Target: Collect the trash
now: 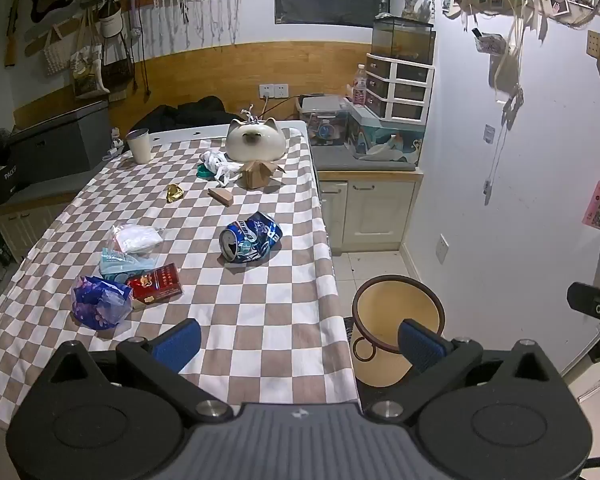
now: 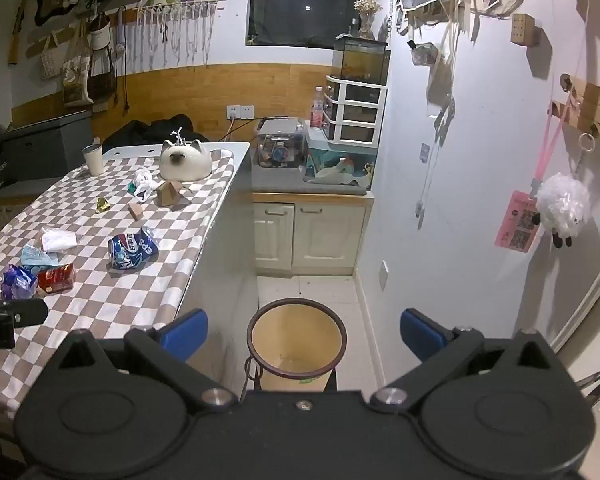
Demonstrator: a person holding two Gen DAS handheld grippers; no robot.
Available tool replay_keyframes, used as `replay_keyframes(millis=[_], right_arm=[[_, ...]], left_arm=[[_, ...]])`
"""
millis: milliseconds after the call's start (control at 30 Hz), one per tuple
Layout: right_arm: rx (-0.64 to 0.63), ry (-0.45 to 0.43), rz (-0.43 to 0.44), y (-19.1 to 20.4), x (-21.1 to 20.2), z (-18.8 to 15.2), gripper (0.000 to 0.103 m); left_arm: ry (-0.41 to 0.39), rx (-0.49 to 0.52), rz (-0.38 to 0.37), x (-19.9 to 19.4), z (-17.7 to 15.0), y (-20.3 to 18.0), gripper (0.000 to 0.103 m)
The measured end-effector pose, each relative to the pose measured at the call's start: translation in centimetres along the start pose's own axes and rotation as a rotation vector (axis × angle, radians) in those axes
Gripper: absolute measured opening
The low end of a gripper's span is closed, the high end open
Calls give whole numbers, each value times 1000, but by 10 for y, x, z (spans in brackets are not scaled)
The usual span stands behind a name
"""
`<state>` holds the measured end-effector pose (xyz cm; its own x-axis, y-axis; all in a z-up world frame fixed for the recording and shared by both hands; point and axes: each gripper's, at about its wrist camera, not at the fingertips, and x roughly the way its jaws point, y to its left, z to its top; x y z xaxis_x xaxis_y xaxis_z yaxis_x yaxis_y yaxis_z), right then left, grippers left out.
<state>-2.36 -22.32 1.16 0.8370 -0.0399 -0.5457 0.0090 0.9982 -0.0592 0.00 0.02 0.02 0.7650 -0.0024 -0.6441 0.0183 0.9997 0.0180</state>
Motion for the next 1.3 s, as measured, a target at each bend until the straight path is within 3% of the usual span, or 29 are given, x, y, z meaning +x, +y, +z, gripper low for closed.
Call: replay_keyframes(millis=[1300], right_arm=[[4, 3, 2, -2, 0, 1, 103]], left_arm=[[0, 1, 2, 0, 0, 0, 103]])
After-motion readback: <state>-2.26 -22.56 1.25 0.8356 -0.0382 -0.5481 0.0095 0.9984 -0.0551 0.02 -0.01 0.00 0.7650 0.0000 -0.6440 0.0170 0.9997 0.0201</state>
